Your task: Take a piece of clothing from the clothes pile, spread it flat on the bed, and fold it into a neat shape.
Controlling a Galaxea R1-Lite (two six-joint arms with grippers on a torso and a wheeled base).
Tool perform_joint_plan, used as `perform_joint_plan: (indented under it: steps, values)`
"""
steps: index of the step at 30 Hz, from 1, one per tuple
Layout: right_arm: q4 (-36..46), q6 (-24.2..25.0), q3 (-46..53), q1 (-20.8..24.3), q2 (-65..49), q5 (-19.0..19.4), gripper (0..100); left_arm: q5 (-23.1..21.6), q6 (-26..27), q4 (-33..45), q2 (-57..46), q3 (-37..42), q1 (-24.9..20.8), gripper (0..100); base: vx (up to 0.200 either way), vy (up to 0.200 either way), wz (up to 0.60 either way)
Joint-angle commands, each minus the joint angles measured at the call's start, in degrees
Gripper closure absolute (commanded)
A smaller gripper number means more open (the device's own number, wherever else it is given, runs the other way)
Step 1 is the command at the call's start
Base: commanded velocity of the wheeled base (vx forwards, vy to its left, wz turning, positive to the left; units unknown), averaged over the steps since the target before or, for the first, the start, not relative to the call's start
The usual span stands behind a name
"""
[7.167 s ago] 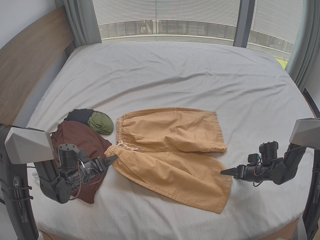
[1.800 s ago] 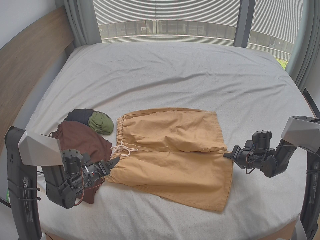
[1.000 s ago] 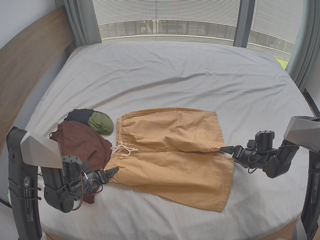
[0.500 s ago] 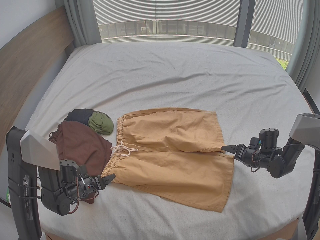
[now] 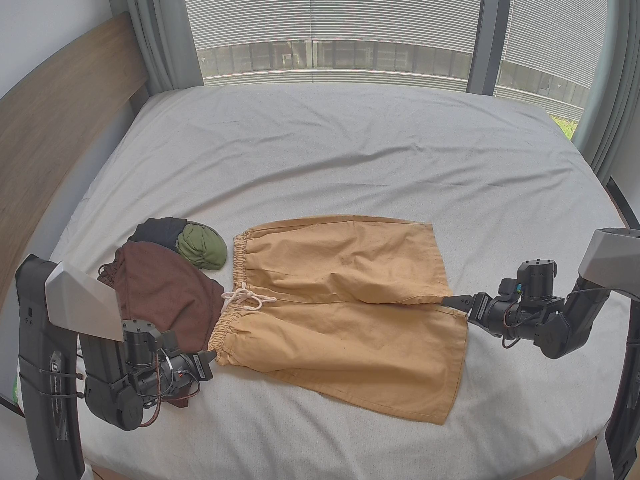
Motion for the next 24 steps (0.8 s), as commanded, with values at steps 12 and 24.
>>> perform_joint_plan:
  steps: [12,24]
  values:
    - [0.7,-12.0,11.0,4.8,3.2,0.1,0,0.0,-0.2,-0.1,0.1,-0.5,-0.2,100,0.0,0.0,0.0]
    - [1.4,-11.9,17.4,9.4,3.1,0.1,0,0.0,-0.2,-0.1,0.2,-0.6,-0.2,100,0.0,0.0,0.0]
